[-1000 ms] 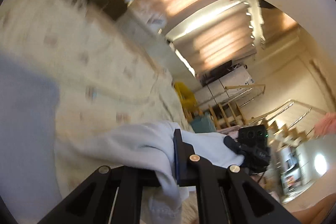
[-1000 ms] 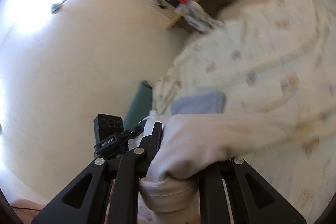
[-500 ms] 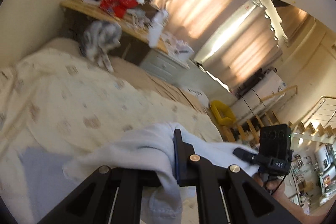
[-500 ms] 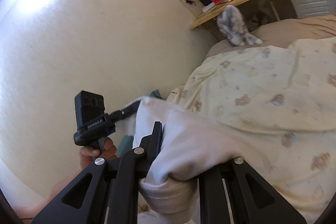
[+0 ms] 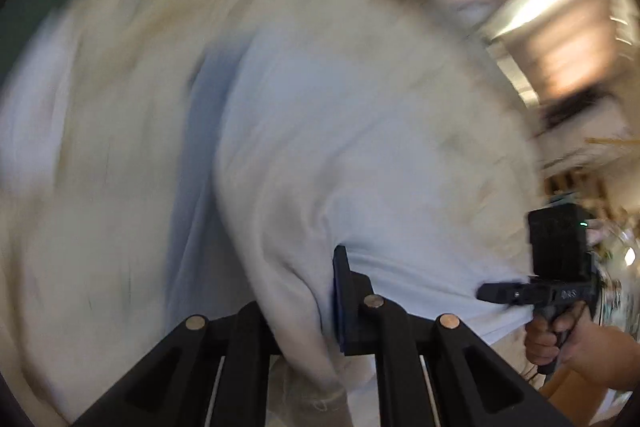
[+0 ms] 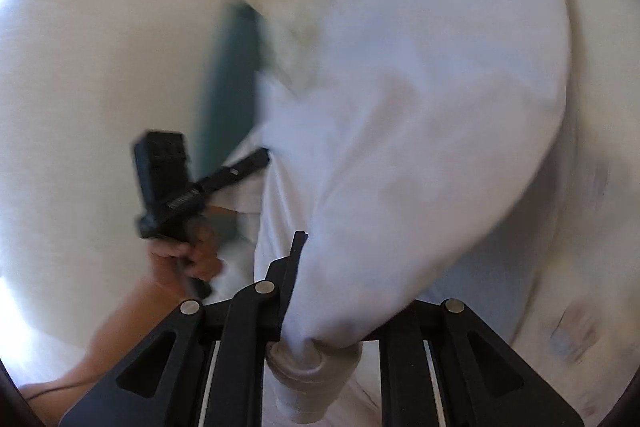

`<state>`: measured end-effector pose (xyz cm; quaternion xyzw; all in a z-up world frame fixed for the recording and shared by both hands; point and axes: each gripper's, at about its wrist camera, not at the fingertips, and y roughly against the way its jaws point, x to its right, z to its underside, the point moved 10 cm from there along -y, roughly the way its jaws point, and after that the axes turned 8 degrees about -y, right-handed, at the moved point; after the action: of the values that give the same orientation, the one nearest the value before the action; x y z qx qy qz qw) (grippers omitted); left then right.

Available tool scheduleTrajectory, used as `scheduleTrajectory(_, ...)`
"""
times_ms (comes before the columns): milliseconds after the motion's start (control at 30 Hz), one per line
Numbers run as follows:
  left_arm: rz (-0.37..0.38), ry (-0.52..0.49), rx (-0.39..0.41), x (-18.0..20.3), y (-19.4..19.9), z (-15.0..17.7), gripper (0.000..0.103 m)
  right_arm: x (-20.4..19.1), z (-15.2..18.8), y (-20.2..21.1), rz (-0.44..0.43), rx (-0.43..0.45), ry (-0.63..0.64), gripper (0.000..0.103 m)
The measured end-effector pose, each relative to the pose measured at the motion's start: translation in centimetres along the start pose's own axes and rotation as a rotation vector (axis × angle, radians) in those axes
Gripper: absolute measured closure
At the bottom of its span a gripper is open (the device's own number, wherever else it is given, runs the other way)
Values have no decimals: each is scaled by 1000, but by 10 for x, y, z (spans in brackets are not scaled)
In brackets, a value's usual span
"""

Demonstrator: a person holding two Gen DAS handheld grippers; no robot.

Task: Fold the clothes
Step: 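Grasp the white T-shirt edge with both tools and lift it over, then lay the folded T-shirt down and open both tools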

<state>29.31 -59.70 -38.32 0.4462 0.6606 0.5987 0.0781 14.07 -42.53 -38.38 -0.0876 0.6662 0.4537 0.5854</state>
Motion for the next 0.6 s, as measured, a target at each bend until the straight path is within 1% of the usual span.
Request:
scheduleTrajectory(67, -5, 41, 9, -16, -1, 15, 93, 26, 18, -24, -9, -20, -56, 88)
scheduleTrajectory(100, -6, 59, 21, -22, 0, 21, 93, 33, 24, -30, -33, -17, -74, 88)
scheduleTrajectory(200, -8, 115, 55, -42, 6, 37, 93, 49, 27, -22, -104, 29, -158, 84)
scheduleTrajectory(233, -4, 105, 49, -41, 7, 40, 93, 54, 26, -16, -119, 41, -185, 83)
scheduleTrajectory(333, -1, 27, 9, -26, 9, 46, 93, 56, 26, -8, -108, 29, -153, 82)
scheduleTrajectory(367, 0, 17, 4, -23, 11, 47, 93, 55, 28, -5, -102, 20, -128, 82)
scheduleTrajectory(433, 3, 15, -3, -21, 13, 47, 93, 52, 30, 1, -84, 13, -82, 82)
scheduleTrajectory(500, 17, 20, -12, -20, 15, 49, 93, 54, 32, 10, -107, 23, -94, 82)
scheduleTrajectory(533, 24, 23, -17, -20, 16, 49, 93, 56, 33, 12, -101, 29, -89, 82)
scheduleTrajectory(600, 28, 33, -52, -24, 13, 55, 93, 59, 35, 12, -66, 42, -64, 82)
